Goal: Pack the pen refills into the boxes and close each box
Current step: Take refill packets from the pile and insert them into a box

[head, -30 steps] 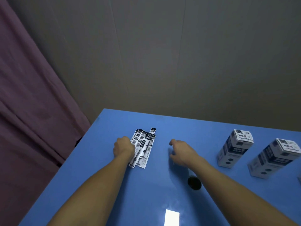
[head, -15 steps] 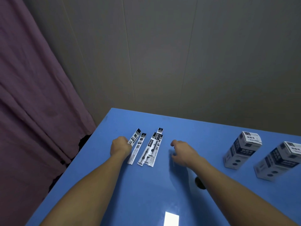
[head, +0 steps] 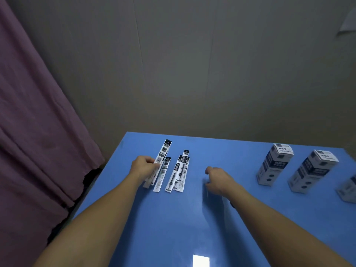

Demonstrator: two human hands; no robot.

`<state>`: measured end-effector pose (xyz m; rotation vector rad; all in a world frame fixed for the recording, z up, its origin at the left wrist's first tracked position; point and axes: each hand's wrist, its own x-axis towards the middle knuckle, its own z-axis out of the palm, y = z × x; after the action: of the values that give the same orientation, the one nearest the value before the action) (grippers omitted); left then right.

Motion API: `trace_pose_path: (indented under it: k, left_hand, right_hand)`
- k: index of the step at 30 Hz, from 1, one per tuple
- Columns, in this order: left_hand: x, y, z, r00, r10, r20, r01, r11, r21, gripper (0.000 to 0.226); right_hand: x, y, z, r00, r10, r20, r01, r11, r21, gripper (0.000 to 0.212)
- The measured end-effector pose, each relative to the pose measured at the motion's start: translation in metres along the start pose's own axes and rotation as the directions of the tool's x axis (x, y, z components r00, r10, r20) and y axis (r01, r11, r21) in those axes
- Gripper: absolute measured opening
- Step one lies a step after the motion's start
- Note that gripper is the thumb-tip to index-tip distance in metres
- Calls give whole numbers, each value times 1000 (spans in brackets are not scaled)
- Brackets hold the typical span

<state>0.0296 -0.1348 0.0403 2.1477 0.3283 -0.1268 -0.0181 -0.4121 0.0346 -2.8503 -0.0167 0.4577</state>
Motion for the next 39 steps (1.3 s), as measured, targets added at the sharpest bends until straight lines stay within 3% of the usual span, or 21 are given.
trace_pose_path:
  k: [6,15,26,33,39]
  left_hand:
    - [-5,25,21,954,151,261,-159,987,7,7]
    - [-53,63,99,809,235,538,-321,944,70,9]
    - [-138,119,185,677,319,663,-512,852,112,4]
    - [-207,141,233,664,348,662,-590,788,177,7]
    - [-257,152,268,695,345,631,-576,793,200,6]
  right_hand:
    - [-32,19,-2,992,126,-15,-126,992,15,44]
    - [-113,77,5,930,359,-82,-351,931,99,39]
    - [-233,172,14,811,578,-92,-560,811,168,45]
    - [-304,234,23,786,612,-90,-590,786,186,41]
    - [-358,290,28,788,608,-98,-587,789,182,39]
